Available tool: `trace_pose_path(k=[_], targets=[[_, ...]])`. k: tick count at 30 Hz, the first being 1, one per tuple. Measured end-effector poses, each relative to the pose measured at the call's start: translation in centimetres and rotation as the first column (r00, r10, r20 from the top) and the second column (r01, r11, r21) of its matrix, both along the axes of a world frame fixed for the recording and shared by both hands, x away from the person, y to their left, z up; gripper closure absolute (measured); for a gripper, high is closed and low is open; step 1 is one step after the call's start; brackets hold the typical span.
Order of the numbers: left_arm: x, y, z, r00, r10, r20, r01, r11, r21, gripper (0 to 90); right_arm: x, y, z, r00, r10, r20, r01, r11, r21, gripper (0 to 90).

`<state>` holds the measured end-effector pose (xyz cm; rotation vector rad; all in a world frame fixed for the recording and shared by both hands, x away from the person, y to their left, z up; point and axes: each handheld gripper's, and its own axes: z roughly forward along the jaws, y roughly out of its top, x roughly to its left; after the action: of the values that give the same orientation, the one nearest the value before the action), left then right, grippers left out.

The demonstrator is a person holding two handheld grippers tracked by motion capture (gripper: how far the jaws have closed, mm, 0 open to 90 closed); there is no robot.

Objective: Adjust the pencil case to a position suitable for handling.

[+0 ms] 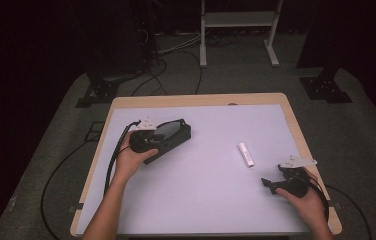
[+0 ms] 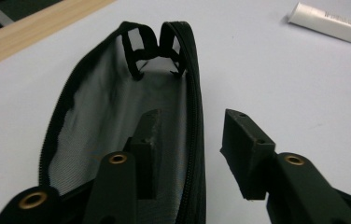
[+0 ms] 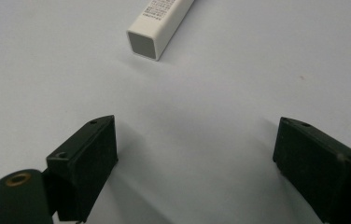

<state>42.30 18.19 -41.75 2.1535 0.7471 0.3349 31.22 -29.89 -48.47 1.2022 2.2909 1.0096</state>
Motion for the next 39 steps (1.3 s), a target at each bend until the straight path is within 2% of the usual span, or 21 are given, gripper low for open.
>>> trace_pose_path(k=[4, 10, 22, 27, 31, 39], targets=[[0.2, -0.2, -0.3, 0.9999, 0.001, -0.011, -0.001, 1.0, 0.0, 64.2, 0.0, 0.0, 0.0, 1.0, 0.0, 0.0, 0.0, 1.0, 0.0, 12.6], [0.3, -0.2, -0.5, 0.9998, 0.003, -0.018, -0.003, 0.9997, 0.023, 72.1, 0.0, 0.0, 0.0, 1.0, 0.0, 0.0, 0.0, 1.0, 0.0, 12.6], [0.2, -0.3, -0.5, 0.9994, -0.029, -0.018, 0.029, 0.9993, 0.023, 87.6, 0.0, 0.0, 0.0, 1.0, 0.0, 0.001, 0.0, 1.0, -0.001, 12.7], [0.1, -0.4, -0.4, 0.9992, -0.038, -0.014, 0.038, 0.9992, 0.014, 88.4, 0.0, 0.0, 0.0, 1.0, -0.001, 0.002, 0.001, 1.0, -0.002, 12.7], [-0.2, -0.5, -0.2, 0.9982, -0.059, -0.009, 0.059, 0.998, 0.022, 88.5, 0.0, 0.0, 0.0, 1.0, -0.001, 0.001, 0.001, 1.0, 0.0, 12.7], [-1.0, -0.7, 0.6, 0.9947, -0.103, -0.007, 0.103, 0.9946, -0.015, 88.5, 0.0, 0.0, 0.0, 1.0, -0.001, 0.001, 0.001, 1.0, 0.0, 12.7]])
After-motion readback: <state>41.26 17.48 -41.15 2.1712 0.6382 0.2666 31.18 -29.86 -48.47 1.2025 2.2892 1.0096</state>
